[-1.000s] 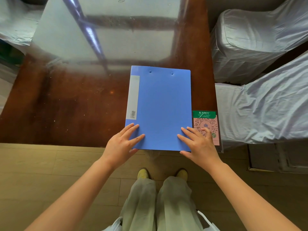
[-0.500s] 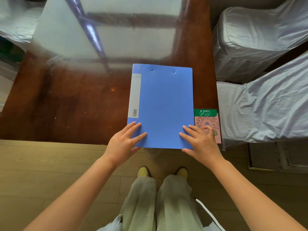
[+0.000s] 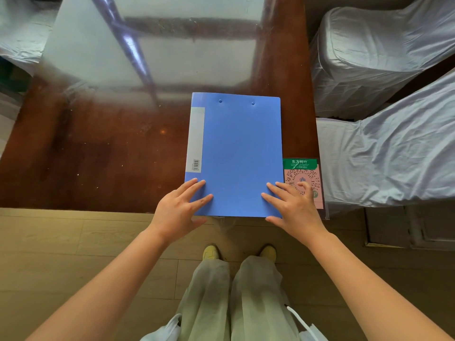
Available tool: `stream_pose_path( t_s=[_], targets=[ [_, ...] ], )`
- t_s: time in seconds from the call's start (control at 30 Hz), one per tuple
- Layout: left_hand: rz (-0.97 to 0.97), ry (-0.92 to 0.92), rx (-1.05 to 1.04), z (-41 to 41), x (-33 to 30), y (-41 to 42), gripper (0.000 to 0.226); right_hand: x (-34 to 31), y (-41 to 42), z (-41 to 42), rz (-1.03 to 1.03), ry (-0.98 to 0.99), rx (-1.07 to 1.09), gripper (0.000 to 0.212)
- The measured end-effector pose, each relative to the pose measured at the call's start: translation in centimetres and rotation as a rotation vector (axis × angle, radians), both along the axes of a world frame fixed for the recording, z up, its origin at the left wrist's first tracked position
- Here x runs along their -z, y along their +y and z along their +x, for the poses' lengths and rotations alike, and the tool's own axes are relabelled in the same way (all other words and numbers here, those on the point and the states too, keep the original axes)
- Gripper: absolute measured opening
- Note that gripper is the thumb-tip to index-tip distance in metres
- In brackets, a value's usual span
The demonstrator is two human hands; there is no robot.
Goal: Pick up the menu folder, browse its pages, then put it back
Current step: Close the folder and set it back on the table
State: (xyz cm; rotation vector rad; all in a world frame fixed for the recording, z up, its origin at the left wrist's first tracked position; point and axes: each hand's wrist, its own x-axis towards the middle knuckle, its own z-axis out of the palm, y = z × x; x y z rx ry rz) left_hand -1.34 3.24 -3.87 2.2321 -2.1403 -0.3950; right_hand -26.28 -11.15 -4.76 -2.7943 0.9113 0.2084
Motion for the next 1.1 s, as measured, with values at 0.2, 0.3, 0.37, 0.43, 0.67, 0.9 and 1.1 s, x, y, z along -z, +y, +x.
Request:
stream_pose_path(
  t_s=[0.2,0.3,0.37,0.43,0.67,0.9,1.1],
  targets=[
    [-0.022,-0.010,0.002,-0.1,0.3,0.1,0.053,-1.1,-0.8,-1.4,0.084,-0.471,0.459,0.041],
    [-0.027,-0.019,0.008,0.0,0.4,0.1,0.054,-1.0,-2.9,-5.0,0.512,-0.631,1.076,0.042],
    [-0.030,-0.016,0.013,0.0,0.5,0.1,0.054,-0.2,-3.6,-7.1,0.831,-0.626,1.226,0.043],
    [-0.038,-0.010,0.014,0.0,0.6,0.2,0.055,0.3,-3.6,-7.8,1.045,-0.684,1.242,0.046],
    [-0.070,-0.007,0.027,0.0,0.5,0.2,0.055,-0.3,-4.0,-6.5,1.255,-0.704,1.134,0.051],
    [-0.049,-0.014,0.029,0.0,0.4,0.2,0.057,-0.4,-4.5,-6.1,1.302,-0.717,1.093,0.038],
    [-0.040,-0.016,0.033,0.0,0.2,0.2,0.057,-0.1,-4.5,-5.5,1.318,-0.709,1.026,0.039]
  ],
)
